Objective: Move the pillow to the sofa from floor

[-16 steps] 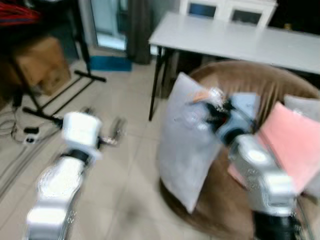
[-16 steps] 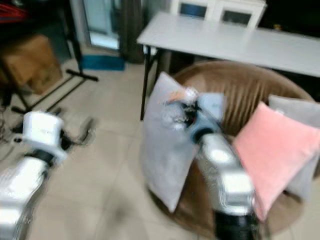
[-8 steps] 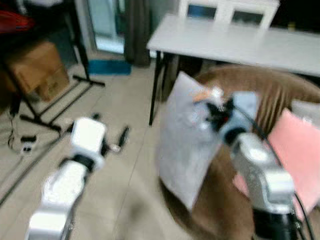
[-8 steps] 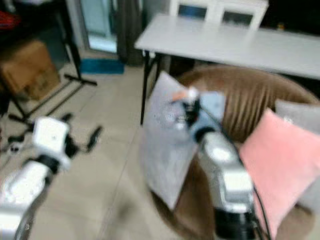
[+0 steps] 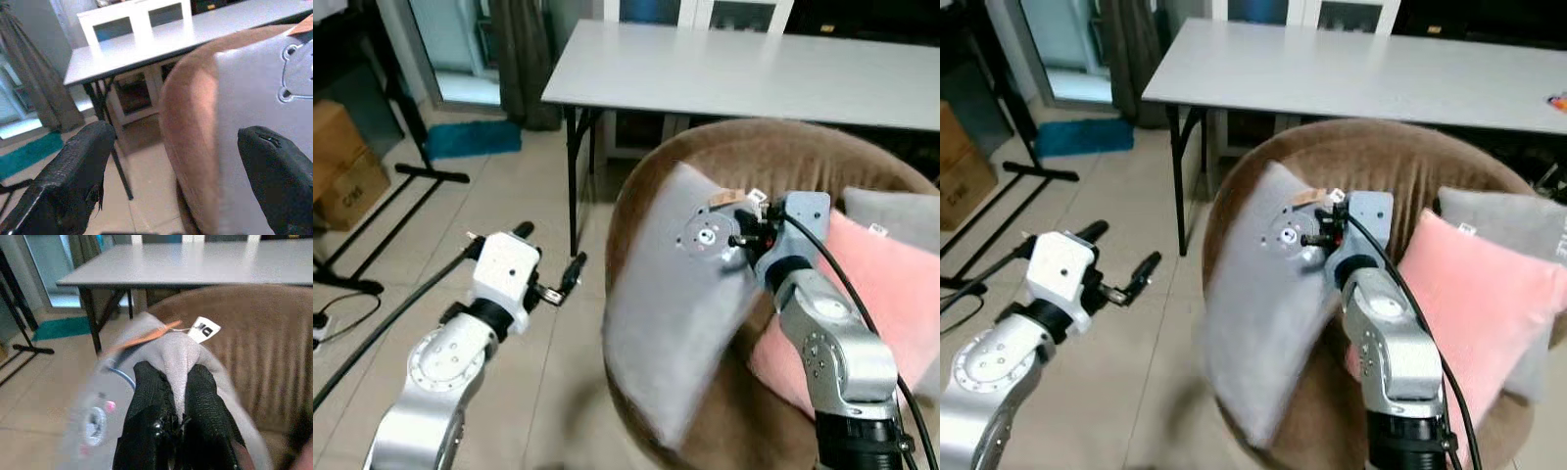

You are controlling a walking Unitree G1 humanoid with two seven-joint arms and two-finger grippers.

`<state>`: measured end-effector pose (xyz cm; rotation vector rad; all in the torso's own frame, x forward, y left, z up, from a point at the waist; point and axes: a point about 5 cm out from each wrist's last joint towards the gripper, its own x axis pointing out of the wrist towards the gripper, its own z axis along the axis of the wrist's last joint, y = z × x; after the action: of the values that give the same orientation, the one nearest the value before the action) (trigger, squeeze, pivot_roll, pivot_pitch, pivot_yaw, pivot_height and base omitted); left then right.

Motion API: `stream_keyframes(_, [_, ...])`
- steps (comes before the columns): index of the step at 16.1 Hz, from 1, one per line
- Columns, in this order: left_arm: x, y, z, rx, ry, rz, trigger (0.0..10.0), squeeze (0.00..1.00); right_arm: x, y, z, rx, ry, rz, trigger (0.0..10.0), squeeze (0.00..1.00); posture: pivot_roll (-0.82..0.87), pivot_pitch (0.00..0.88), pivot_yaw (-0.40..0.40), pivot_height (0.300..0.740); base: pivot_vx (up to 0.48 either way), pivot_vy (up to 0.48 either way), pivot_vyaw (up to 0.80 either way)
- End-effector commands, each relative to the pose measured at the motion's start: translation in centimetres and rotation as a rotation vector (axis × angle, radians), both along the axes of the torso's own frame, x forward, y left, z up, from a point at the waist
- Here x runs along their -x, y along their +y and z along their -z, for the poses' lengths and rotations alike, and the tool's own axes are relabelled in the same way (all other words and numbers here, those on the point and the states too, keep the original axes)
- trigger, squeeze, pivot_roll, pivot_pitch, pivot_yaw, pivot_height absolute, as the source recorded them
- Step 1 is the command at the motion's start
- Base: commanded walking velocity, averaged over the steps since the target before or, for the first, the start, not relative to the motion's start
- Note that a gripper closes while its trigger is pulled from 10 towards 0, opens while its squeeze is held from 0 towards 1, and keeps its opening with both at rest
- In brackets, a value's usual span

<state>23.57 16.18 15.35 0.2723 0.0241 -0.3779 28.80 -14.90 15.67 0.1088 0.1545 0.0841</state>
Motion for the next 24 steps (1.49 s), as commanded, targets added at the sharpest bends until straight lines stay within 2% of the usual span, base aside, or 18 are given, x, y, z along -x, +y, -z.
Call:
stream_keyframes(1, [0.0,0.4,0.0,-0.012,0.003,-0.004,10.0,0.26,-0.1,0.7,-1.1,-0.009,-0.061,-0.019,10.0,0.00,0.02,0.000,-0.018,0.740,0.307,0.000,0.00])
stream_keyframes(5, [0.5,-0.3,0.5,-0.035,0.039,0.071,10.0,0.21,-0.1,0.9,-0.5,-0.034,-0.050,-0.032,10.0,0.00,0.03,0.000,-0.009,0.740,0.151,0.000,0.00])
stream_keyframes(7, [0.6,-0.3,0.7,-0.058,0.055,0.113,10.0,0.22,-0.4,1.1,0.0,-0.040,-0.040,-0.032,10.0,0.00,0.04,0.000,-0.005,0.740,0.000,0.000,0.00])
stream_keyframes(10, [0.5,-0.2,0.7,-0.058,0.089,0.199,10.0,0.22,-1.6,1.0,0.3,-0.035,-0.048,-0.017,10.0,0.00,0.05,0.000,0.001,0.740,0.000,0.000,0.00])
stream_keyframes(11, [0.8,-0.6,1.0,-0.046,0.124,0.259,10.0,0.22,-2.2,0.9,0.4,-0.022,-0.053,-0.020,10.0,0.00,0.05,0.000,0.002,0.740,0.000,0.000,0.00])
stream_keyframes(12, [1.4,-1.2,1.7,-0.062,0.185,0.371,10.0,0.22,-3.2,0.2,0.9,-0.006,-0.049,-0.006,10.0,0.00,0.05,0.000,0.006,0.740,0.000,0.000,0.00])
stream_keyframes(14, [1.6,-1.8,2.3,-0.072,0.239,0.464,10.0,0.22,-4.3,-1.0,2.3,-0.024,-0.006,0.037,10.0,0.00,0.03,0.000,0.021,0.740,0.000,0.000,0.00])
stream_keyframes(17, [1.4,-2.3,2.3,-0.056,0.255,0.515,10.0,0.22,-5.5,-4.3,5.4,-0.023,0.077,0.144,10.0,0.00,0.02,0.000,0.029,0.740,0.000,0.000,0.00])
stream_keyframes(18, [1.2,-2.4,2.2,-0.057,0.252,0.523,10.0,0.22,-5.5,-6.2,6.8,-0.023,0.123,0.207,10.0,1.00,0.03,0.000,0.030,0.740,0.000,0.000,0.00])
stream_keyframes(19, [1.1,-2.5,2.2,-0.058,0.252,0.527,10.0,0.22,-5.5,-6.8,7.3,-0.027,0.138,0.228,10.0,1.00,0.03,0.000,0.027,0.740,0.000,0.000,0.00])
stream_keyframes(20, [1.1,-2.5,2.1,-0.059,0.250,0.528,10.0,0.22,-5.2,-7.8,7.8,0.012,0.161,0.257,10.0,1.00,0.04,0.000,0.021,0.740,0.000,0.000,0.00])
stream_keyframes(21, [0.9,-2.4,2.0,-0.058,0.242,0.519,10.0,0.22,-4.9,-9.8,8.0,0.091,0.172,0.296,10.0,1.00,0.05,0.000,0.014,0.740,0.000,0.000,0.00])
stream_keyframes(24, [1.0,-2.0,1.9,-0.012,0.223,0.463,10.0,0.21,-4.5,-14.6,5.3,0.218,0.074,0.327,10.0,1.00,0.03,0.000,-0.007,0.740,0.000,0.000,0.00])
